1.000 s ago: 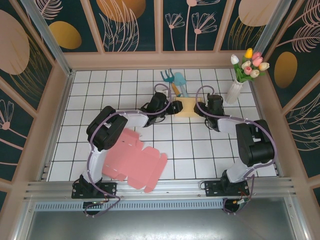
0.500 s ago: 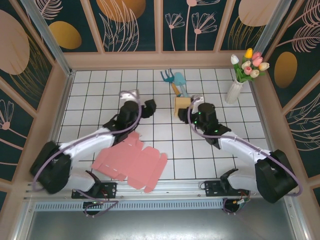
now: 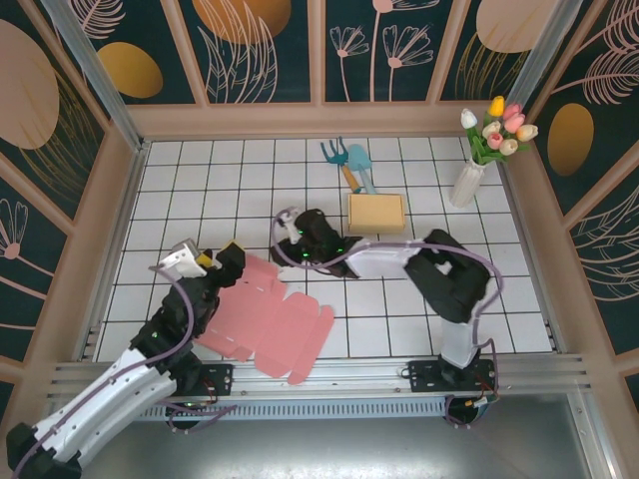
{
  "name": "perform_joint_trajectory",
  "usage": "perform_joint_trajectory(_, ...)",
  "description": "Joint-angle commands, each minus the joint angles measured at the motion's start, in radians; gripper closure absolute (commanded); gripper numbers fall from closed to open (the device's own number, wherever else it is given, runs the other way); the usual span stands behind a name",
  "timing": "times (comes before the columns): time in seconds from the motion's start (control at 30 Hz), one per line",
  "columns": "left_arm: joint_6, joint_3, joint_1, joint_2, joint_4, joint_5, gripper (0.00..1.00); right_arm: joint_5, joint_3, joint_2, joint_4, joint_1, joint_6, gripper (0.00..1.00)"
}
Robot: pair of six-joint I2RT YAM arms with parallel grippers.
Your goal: Fold the paper box
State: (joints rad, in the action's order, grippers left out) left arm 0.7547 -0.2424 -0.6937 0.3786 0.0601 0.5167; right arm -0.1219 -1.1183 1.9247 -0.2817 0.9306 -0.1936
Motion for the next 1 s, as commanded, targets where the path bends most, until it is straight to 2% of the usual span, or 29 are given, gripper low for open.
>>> perform_joint_trajectory(0.0, 0.035, 0.036, 0.000, -0.077, -0.069, 0.000, 0.17, -0.031, -0.127, 0.103, 0.067, 0.029, 0.025, 0.52)
perform_joint_trajectory(0.27, 0.039, 0.055, 0.001, -0.081, -0.048, -0.034, 0.17, -0.075, -0.263, 0.223, 0.159, 0.056, 0.046, 0.58)
perform_joint_trajectory(0.43, 0.038, 0.066, 0.001, -0.083, -0.034, -0.043, 0.17, -0.084, -0.244, 0.230, 0.155, 0.055, 0.060, 0.61)
perform_joint_trajectory(0.5, 0.035, 0.070, 0.001, -0.082, -0.031, -0.041, 0.17, -0.103, -0.228, 0.223, 0.139, 0.056, 0.067, 0.68)
perform_joint_trajectory(0.63, 0.037, 0.073, 0.001, -0.083, -0.031, -0.041, 0.17, -0.147, -0.177, 0.195, 0.091, 0.057, 0.080, 0.78)
perform_joint_trajectory(0.73, 0.038, 0.075, 0.002, -0.083, -0.025, -0.041, 0.17, -0.118, -0.133, 0.163, 0.076, 0.049, 0.076, 0.98)
perform_joint_trajectory(0.97, 0.036, 0.074, 0.001, -0.038, 0.008, -0.066, 0.17, 0.034, 0.121, -0.057, -0.075, -0.021, 0.013, 1.00)
